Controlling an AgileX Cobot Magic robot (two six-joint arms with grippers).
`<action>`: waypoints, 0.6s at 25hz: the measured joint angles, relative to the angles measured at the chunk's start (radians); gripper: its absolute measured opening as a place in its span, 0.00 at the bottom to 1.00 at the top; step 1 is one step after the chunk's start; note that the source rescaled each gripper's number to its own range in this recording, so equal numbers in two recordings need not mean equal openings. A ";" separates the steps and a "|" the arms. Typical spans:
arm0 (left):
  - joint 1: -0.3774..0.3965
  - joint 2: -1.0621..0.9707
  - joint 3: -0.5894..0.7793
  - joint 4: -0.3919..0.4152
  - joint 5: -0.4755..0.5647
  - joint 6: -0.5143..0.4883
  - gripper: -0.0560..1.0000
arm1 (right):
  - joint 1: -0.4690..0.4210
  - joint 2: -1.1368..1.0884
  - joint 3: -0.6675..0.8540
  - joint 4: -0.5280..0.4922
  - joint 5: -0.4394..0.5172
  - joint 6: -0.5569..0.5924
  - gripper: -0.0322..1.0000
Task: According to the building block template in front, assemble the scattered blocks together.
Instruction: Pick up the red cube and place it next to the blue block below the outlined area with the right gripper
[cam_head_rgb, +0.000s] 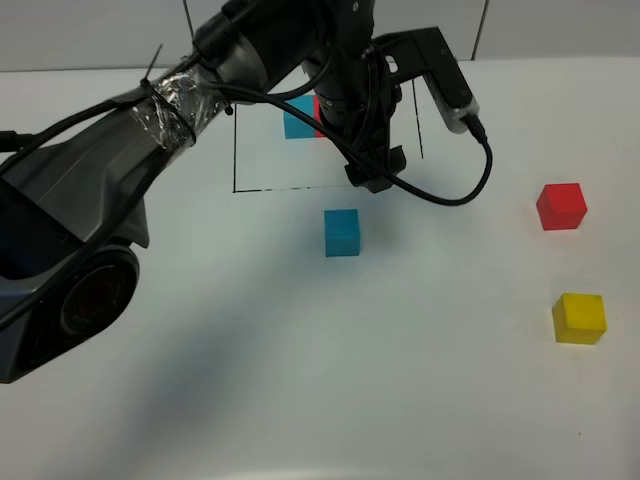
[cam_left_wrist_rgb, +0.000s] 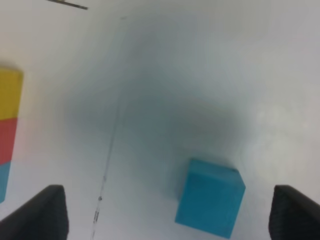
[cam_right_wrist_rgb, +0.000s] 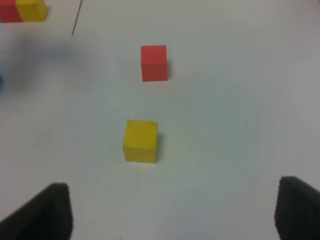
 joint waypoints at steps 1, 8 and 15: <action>0.007 -0.012 0.000 0.003 0.000 -0.025 0.83 | 0.000 0.000 0.000 0.000 0.000 0.000 0.68; 0.125 -0.074 -0.001 0.019 0.000 -0.240 0.80 | 0.000 0.000 0.000 0.018 0.000 0.001 0.68; 0.258 -0.153 0.000 0.022 0.000 -0.377 0.80 | 0.000 0.000 0.000 0.022 0.000 0.001 0.68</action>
